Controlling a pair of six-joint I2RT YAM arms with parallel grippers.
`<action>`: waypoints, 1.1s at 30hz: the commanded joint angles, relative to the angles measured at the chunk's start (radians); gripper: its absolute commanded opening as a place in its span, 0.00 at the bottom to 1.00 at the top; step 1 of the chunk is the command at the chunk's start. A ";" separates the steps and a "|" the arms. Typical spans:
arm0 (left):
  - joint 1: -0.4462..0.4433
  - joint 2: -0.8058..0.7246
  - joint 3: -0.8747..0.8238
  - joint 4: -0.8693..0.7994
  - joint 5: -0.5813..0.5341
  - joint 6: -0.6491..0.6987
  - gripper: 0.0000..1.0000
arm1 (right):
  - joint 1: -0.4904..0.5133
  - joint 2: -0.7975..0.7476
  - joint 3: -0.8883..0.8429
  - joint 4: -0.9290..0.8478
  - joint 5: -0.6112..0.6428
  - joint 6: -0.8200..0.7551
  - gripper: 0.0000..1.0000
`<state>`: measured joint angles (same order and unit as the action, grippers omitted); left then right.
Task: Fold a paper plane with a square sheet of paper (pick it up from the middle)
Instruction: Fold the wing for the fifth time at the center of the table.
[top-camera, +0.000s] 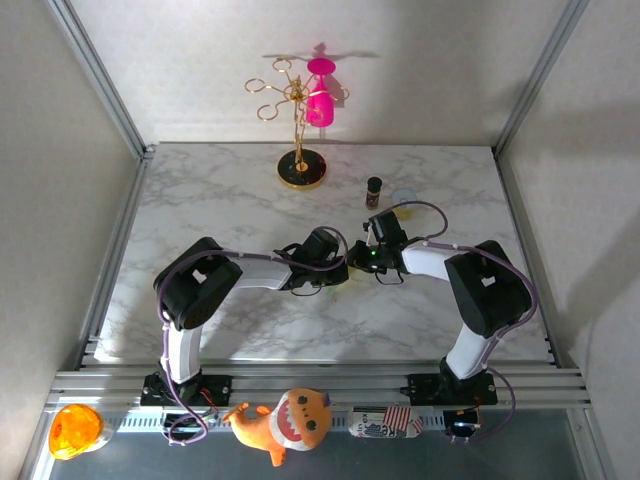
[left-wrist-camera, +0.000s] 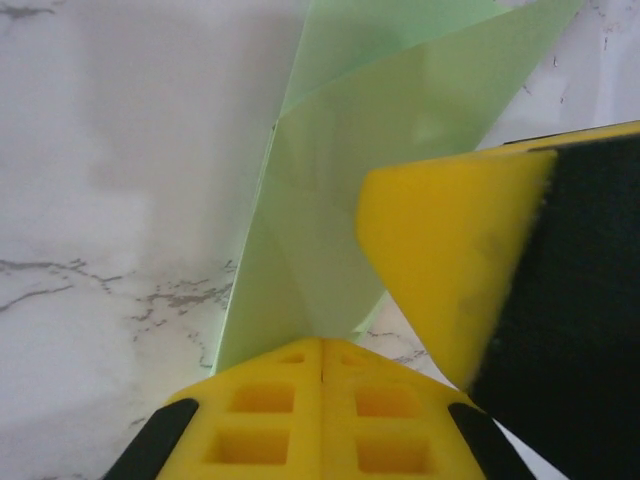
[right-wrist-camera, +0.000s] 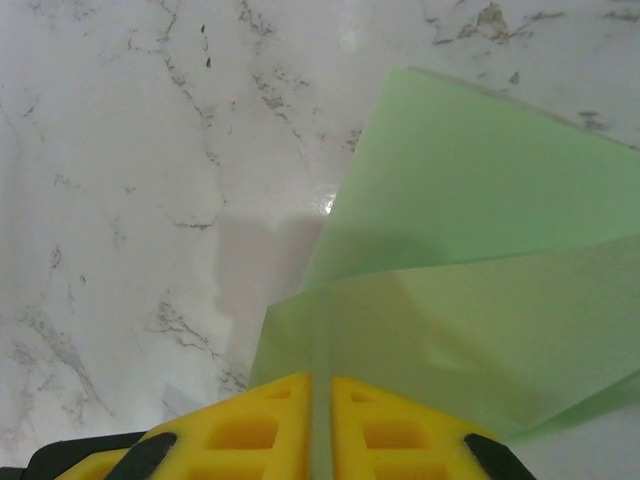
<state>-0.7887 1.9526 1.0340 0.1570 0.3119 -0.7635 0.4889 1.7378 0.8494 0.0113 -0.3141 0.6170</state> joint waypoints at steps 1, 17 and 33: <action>-0.009 0.015 -0.036 -0.093 -0.048 -0.004 0.00 | 0.004 0.015 -0.002 0.039 0.015 0.024 0.15; -0.020 -0.017 -0.132 -0.077 -0.062 -0.057 0.00 | -0.043 0.006 -0.087 0.114 0.158 0.086 0.14; -0.021 -0.011 -0.161 -0.062 -0.044 -0.063 0.00 | -0.265 -0.022 -0.166 0.173 0.131 0.060 0.13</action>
<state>-0.7979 1.9182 0.9318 0.2729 0.2863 -0.8165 0.2821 1.7199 0.7132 0.2291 -0.2733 0.7017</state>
